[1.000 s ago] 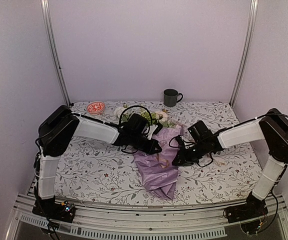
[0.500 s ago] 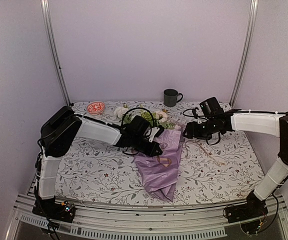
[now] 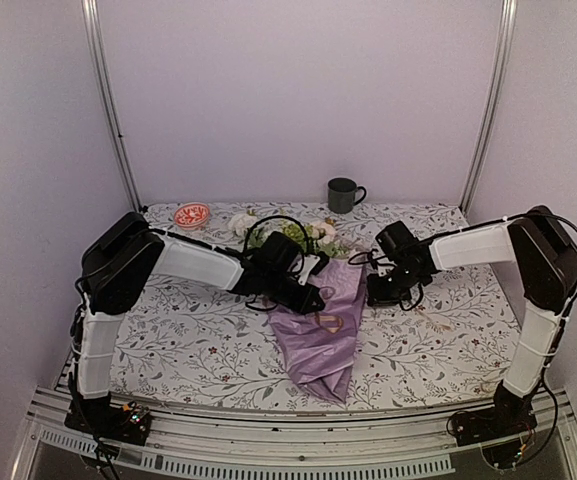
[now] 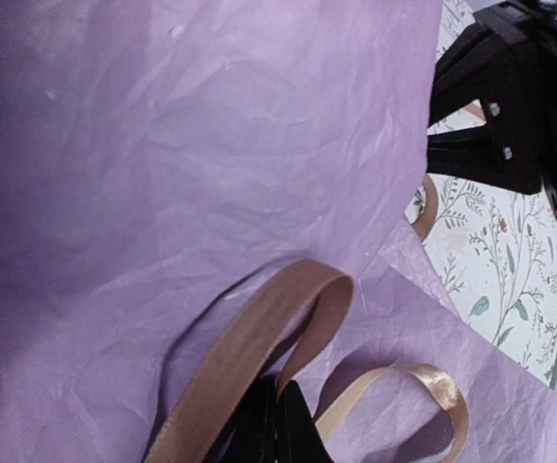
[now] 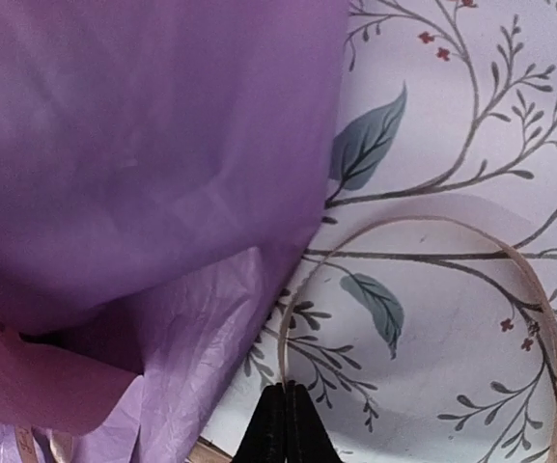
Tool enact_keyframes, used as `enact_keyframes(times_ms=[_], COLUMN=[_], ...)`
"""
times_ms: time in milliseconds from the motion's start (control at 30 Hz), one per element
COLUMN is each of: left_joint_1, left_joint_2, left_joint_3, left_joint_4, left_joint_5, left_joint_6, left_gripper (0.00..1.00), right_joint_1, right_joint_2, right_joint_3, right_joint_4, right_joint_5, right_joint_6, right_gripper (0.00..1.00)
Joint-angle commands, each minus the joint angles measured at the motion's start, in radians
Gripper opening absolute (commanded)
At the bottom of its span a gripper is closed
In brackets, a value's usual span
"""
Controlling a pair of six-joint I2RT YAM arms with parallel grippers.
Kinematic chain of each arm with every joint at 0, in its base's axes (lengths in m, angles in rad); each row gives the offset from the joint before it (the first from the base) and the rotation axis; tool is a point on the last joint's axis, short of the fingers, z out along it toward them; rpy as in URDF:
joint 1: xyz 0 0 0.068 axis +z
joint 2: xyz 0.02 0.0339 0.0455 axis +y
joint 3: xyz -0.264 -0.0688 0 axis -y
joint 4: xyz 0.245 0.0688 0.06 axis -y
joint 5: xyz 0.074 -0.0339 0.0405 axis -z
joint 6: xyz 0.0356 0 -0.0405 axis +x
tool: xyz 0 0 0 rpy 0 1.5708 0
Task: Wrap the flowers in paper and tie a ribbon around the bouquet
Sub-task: Pick up the right side of the ribbon from the center of the board.
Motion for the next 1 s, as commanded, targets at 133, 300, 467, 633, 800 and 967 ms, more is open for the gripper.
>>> enact_keyframes(times_ms=[133,300,467,633,800,967], left_joint_1=[-0.014,-0.017,-0.018,-0.021,-0.030,-0.046], left_joint_2=[-0.015,-0.029,-0.046,-0.076,-0.088,-0.123], left_joint_3=[-0.009,-0.019,-0.055,-0.115,-0.162,-0.227], left_joint_4=[-0.026,-0.024,0.002,0.074,0.156,0.272], left_joint_5=[-0.029,-0.038,-0.039,-0.025,-0.021,-0.001], left_joint_6=[0.023,0.027,0.021,0.002,-0.043,-0.050], left_gripper=[0.00,0.00,0.00,0.00,0.00,0.00], right_joint_1=[-0.228,-0.103,0.055,0.057,0.055,0.056], right_joint_2=[-0.308,-0.427,-0.449,-0.219,-0.065,0.010], right_joint_3=[-0.197,-0.147,-0.176,-0.109,-0.122,-0.128], right_joint_4=[0.188,0.352,0.674,0.814,0.863,0.825], right_joint_5=[-0.181,-0.419,-0.507,-0.585,-0.577,-0.580], right_joint_6=[-0.023,-0.110,-0.127,0.029,0.119,0.128], right_gripper=[0.00,0.00,0.00,0.00,0.00,0.00])
